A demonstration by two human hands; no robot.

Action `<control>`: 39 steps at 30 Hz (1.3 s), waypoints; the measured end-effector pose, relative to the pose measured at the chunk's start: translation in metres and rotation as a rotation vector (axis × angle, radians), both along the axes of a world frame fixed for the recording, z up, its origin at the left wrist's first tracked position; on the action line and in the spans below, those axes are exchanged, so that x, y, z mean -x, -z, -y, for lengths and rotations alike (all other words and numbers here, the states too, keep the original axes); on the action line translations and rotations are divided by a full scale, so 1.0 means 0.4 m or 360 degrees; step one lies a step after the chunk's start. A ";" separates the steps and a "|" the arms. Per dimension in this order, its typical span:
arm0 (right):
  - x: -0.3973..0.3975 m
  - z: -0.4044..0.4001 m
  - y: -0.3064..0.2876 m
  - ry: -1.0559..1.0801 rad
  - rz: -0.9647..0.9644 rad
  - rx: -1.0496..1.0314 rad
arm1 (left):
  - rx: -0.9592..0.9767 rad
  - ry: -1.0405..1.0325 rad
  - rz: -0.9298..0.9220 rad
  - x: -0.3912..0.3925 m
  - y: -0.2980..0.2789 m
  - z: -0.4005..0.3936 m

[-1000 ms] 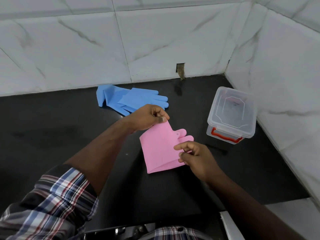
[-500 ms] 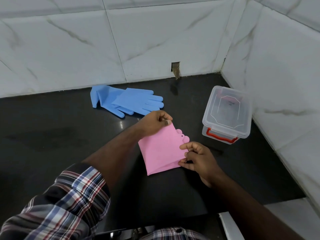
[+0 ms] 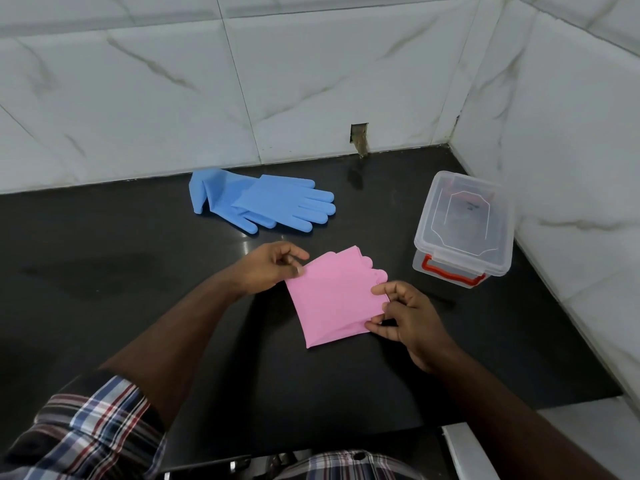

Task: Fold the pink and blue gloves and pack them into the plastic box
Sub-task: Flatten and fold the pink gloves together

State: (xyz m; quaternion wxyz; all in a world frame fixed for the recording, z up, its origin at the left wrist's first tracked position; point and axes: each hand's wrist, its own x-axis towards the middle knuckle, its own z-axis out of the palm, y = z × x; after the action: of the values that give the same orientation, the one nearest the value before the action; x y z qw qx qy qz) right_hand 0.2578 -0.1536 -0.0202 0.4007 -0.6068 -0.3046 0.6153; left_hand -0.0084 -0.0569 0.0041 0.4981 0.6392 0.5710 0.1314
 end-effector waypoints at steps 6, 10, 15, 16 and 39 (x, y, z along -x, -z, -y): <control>-0.008 0.003 -0.001 0.0067 -0.0133 0.0029 | -0.0048 -0.0060 0.0001 -0.011 0.016 0.017; -0.009 0.003 -0.007 0.0021 0.0042 0.0052 | -0.0198 -0.0133 -0.0027 -0.023 0.034 0.037; -0.014 -0.009 -0.033 -0.0346 0.1431 -0.0553 | -0.0281 -0.0225 -0.0060 -0.035 0.046 0.055; -0.005 -0.014 -0.038 -0.0362 0.1589 -0.0711 | -0.0277 -0.0242 -0.0058 -0.037 0.046 0.056; 0.090 -0.121 0.080 -0.1337 0.2434 -0.1037 | -0.0715 0.0069 -0.1141 -0.088 0.167 0.227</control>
State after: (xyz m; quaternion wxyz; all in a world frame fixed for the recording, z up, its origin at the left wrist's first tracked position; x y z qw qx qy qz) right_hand 0.2217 -0.1051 -0.0522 -0.0138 -0.5448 -0.8380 0.0269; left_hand 0.0268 -0.1479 -0.0627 0.1189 0.7490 0.6517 0.0115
